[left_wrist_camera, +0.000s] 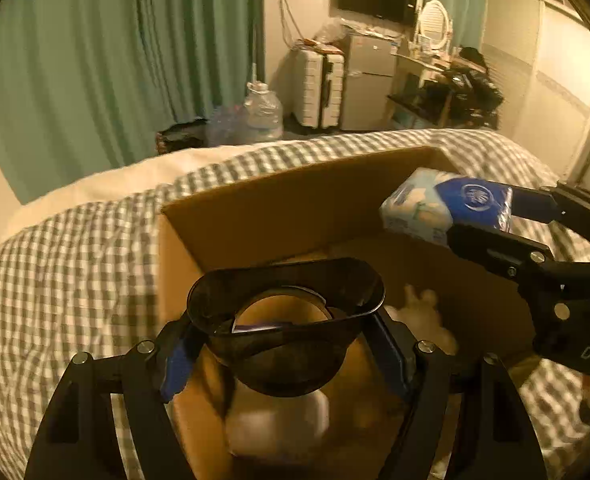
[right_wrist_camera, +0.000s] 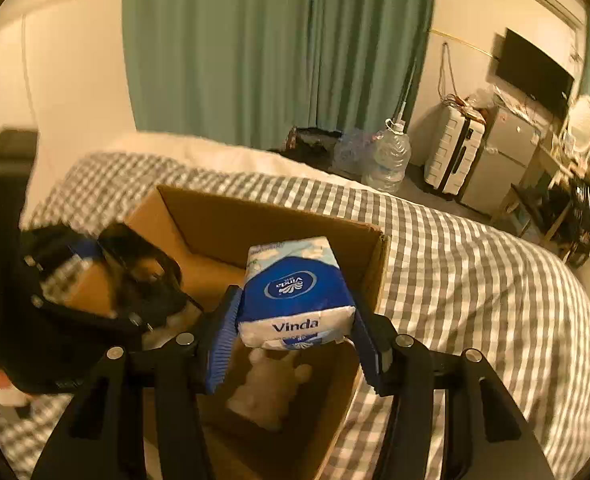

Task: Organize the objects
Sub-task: 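Grasp the Vinda tissue pack with the right gripper while the left carries the visor into the box, then grasp the tape roll with the right gripper while the left grasps the white hair dryer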

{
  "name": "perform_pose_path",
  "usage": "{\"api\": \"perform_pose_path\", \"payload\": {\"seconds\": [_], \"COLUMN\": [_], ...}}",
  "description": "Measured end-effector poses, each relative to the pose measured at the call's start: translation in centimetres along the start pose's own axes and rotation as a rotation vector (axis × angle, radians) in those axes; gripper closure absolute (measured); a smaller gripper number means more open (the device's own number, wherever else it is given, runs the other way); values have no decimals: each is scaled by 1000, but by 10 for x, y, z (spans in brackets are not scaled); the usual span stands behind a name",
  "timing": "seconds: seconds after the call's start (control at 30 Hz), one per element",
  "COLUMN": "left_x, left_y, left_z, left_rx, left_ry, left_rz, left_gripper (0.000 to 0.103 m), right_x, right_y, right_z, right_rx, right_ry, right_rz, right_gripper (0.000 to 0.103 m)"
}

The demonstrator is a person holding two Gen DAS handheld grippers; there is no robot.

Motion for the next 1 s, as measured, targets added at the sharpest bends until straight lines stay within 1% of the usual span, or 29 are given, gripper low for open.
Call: {"api": "perform_pose_path", "payload": {"seconds": [0.03, 0.07, 0.1, 0.13, 0.17, 0.2, 0.23, 0.27, 0.33, 0.4, 0.43, 0.53, 0.63, 0.67, 0.7, 0.8, 0.87, 1.0], "left_x": [-3, -3, -3, -3, -4, -4, -4, -3, 1, 6, 7, 9, 8, 4, 2, -10, -18, -40], "left_y": [7, 11, 19, 26, 37, 50, 62, 73, 98, 120, 138, 176, 205, 213, 221, 236, 236, 218], "left_z": [0, 1, 3, 3, 5, 8, 8, 9, 13, 13, 12, 12, 12, 12, 14, 16, 18, 19], "left_rx": [-2, 5, 19, 26, 36, 65, 85, 92, 95, 106, 122, 161, 184, 192, 204, 228, 232, 265], "left_ry": [4, 7, 8, 8, 5, 2, 0, -3, 0, 2, 2, 8, 26, 36, 43, 53, 53, 55], "left_rz": [-1, -3, -3, 0, 11, 27, 41, 51, 76, 100, 122, 168, 176, 174, 182, 204, 192, 148], "left_gripper": [25, 25, 20, 12, 8, 5, 5, 4, 4, 4, 3, 1, 1, 1, 1, 0, 0, 0], "right_x": [-2, -3, -3, -4, -5, -3, -3, -2, 1, 5, 5, 7, 2, 0, -4, -18, -29, -49], "right_y": [6, 12, 21, 33, 49, 58, 71, 88, 113, 136, 153, 186, 215, 222, 228, 236, 231, 214], "right_z": [0, 0, 1, -1, -3, -5, -9, -12, -16, -21, -22, -31, -43, -50, -51, -61, -64, -61], "right_rx": [6, 5, 3, 4, 10, 12, 9, 2, -2, 0, 13, -8, -91, -132, -141, -116, -92, -96], "right_ry": [-14, -30, -40, -51, -56, -54, -50, -46, -37, -35, -32, -17, 21, 38, 48, 83, 95, 143], "right_rz": [11, 24, 41, 67, 95, 111, 133, 164, 195, 236, 274, 331, 369, 365, 359, 322, 279, 228], "right_gripper": [43, 33, 30, 26, 21, 18, 13, 12, 11, 5, 1, 1, 1, 1, 1, 1, 1, 1]}}
Point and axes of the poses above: each gripper's, at about its wrist camera, not at the fingertips, and y roughly against the way its jaws point, z to its right, x to its top, the point moved 1 cm from there along -y, roughly the way its jaws point, and after that the axes turned 12 degrees about -y, right-handed, at the moved point
